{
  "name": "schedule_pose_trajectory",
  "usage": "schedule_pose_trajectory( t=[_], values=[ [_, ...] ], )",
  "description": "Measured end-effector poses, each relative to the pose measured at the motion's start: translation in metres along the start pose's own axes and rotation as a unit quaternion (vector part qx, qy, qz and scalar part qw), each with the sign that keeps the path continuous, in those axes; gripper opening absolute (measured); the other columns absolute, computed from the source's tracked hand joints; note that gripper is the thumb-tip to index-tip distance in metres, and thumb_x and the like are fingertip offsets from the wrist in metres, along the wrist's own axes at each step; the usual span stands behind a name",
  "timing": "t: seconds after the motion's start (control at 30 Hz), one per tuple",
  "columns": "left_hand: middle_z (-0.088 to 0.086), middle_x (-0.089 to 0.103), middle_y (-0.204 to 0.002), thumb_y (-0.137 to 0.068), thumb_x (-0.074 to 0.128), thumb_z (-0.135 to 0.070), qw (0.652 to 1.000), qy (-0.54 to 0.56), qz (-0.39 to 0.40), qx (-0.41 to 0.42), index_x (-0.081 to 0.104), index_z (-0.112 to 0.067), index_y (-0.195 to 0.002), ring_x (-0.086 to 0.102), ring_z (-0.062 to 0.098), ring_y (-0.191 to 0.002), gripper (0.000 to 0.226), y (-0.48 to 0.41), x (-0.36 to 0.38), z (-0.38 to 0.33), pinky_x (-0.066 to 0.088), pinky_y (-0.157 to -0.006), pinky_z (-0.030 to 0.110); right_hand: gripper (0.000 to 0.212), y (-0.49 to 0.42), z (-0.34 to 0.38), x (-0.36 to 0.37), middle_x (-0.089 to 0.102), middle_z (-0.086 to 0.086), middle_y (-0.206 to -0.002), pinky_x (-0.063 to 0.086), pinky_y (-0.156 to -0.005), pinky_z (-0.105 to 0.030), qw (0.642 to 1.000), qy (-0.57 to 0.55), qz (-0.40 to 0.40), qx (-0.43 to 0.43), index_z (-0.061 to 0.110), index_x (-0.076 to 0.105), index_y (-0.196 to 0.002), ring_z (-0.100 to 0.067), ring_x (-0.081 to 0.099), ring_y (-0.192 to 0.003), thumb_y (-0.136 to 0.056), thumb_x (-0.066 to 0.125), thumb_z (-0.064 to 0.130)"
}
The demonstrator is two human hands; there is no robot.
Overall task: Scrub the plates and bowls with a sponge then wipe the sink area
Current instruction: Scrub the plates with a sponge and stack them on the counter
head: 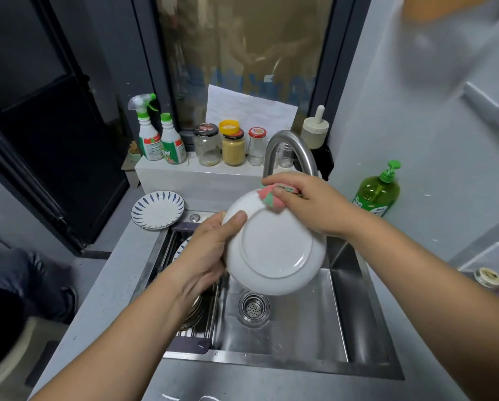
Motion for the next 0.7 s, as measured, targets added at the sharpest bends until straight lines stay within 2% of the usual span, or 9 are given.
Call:
schedule_pose_trajectory(
  t=[0.07, 0.13, 0.23, 0.3, 0.37, 0.47, 0.53, 0.6, 0.7],
  values=[
    [0.018, 0.071, -0.104, -0.086, 0.075, -0.021, 0.999, 0.017, -0.034, 0.012, 0.049, 0.011, -0.138, 0.069, 0.026, -0.086, 0.067, 0.0, -0.004, -0.008, 0.061, -0.075, 0.032, 0.034, 0.012, -0.012, -0.004, 0.059, 0.013, -0.136, 0.038, -0.111, -0.027, 0.999, -0.038, -0.038, 0.008, 0.028, 0.06, -0.135, 0.002, 0.051, -0.124, -0.103, 0.052, 0.021],
    [0.018, 0.071, -0.11, -0.094, 0.064, -0.021, 0.997, 0.041, -0.059, 0.013, 0.049, 0.009, -0.141, 0.071, 0.026, -0.09, 0.057, 0.0, -0.005, -0.013, 0.062, -0.073, 0.033, 0.039, 0.026, -0.022, 0.006, 0.05, 0.018, -0.144, 0.036, -0.116, -0.03, 0.994, -0.072, -0.077, 0.003, 0.027, 0.055, -0.14, 0.007, 0.044, -0.131, -0.104, 0.05, 0.014],
    [0.022, 0.07, -0.125, -0.099, 0.06, -0.022, 0.994, 0.078, -0.081, -0.005, 0.054, 0.004, -0.141, 0.071, 0.031, -0.108, 0.049, 0.0, -0.002, -0.016, 0.064, -0.076, 0.038, 0.047, 0.047, -0.021, 0.035, 0.026, 0.029, -0.157, 0.032, -0.119, -0.051, 0.989, -0.081, -0.126, -0.02, 0.03, 0.041, -0.151, -0.006, 0.024, -0.15, -0.104, 0.044, 0.022],
    [0.023, 0.068, -0.13, -0.101, 0.058, -0.024, 0.991, 0.1, -0.088, -0.015, 0.057, 0.001, -0.139, 0.069, 0.032, -0.114, 0.045, 0.0, 0.0, -0.015, 0.064, -0.081, 0.041, 0.052, 0.06, -0.015, 0.053, 0.017, 0.015, -0.165, 0.021, -0.122, -0.055, 0.99, -0.008, -0.14, -0.034, 0.025, 0.034, -0.155, -0.015, 0.007, -0.155, -0.104, 0.04, 0.026],
    [0.021, 0.07, -0.128, -0.103, 0.055, -0.025, 0.989, 0.116, -0.084, -0.024, 0.06, 0.0, -0.136, 0.071, 0.029, -0.11, 0.042, 0.002, 0.001, -0.013, 0.063, -0.083, 0.042, 0.052, 0.07, -0.011, 0.066, 0.012, 0.004, -0.168, 0.017, -0.123, -0.055, 0.986, 0.069, -0.142, -0.045, 0.023, 0.031, -0.156, -0.018, -0.003, -0.155, -0.104, 0.037, 0.028],
    [0.018, 0.076, -0.115, -0.106, 0.05, -0.024, 0.988, 0.136, -0.066, -0.04, 0.066, -0.003, -0.121, 0.075, 0.027, -0.099, 0.031, 0.003, 0.003, -0.009, 0.057, -0.087, 0.045, 0.053, 0.067, -0.017, 0.06, 0.014, 0.001, -0.167, 0.016, -0.123, -0.054, 0.981, 0.115, -0.137, -0.071, 0.022, 0.026, -0.158, -0.019, -0.001, -0.156, -0.106, 0.031, 0.032],
    [0.016, 0.077, -0.11, -0.107, 0.049, -0.023, 0.987, 0.144, -0.058, -0.044, 0.068, -0.006, -0.113, 0.076, 0.026, -0.095, 0.027, 0.002, 0.006, -0.006, 0.054, -0.091, 0.047, 0.052, 0.056, -0.019, 0.048, 0.017, 0.005, -0.166, 0.019, -0.123, -0.052, 0.986, 0.052, -0.15, -0.045, 0.022, 0.025, -0.158, -0.02, 0.008, -0.155, -0.107, 0.033, 0.03],
    [0.016, 0.077, -0.113, -0.106, 0.049, -0.024, 0.988, 0.14, -0.045, -0.038, 0.068, -0.006, -0.114, 0.075, 0.026, -0.1, 0.027, 0.001, 0.009, -0.006, 0.055, -0.093, 0.048, 0.052, 0.048, -0.015, 0.041, 0.024, 0.007, -0.164, 0.021, -0.122, -0.05, 0.983, 0.008, -0.181, -0.006, 0.026, 0.025, -0.157, -0.023, 0.018, -0.153, -0.106, 0.034, 0.03],
    [0.018, 0.074, -0.119, -0.102, 0.053, -0.025, 0.994, 0.108, -0.03, -0.009, 0.067, -0.005, -0.121, 0.073, 0.028, -0.108, 0.031, 0.002, 0.01, -0.009, 0.058, -0.094, 0.046, 0.055, 0.052, 0.001, 0.044, 0.027, 0.006, -0.163, 0.016, -0.112, -0.039, 0.955, 0.189, -0.228, 0.021, 0.027, 0.026, -0.156, -0.02, 0.023, -0.14, -0.103, 0.037, 0.025]
  ],
)
Point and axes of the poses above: each hand's wrist, its own y-axis away from the middle knuckle, its own x-axis out of the palm, z = x × y, the point moved 1 cm from there along -y, towards the middle knuckle
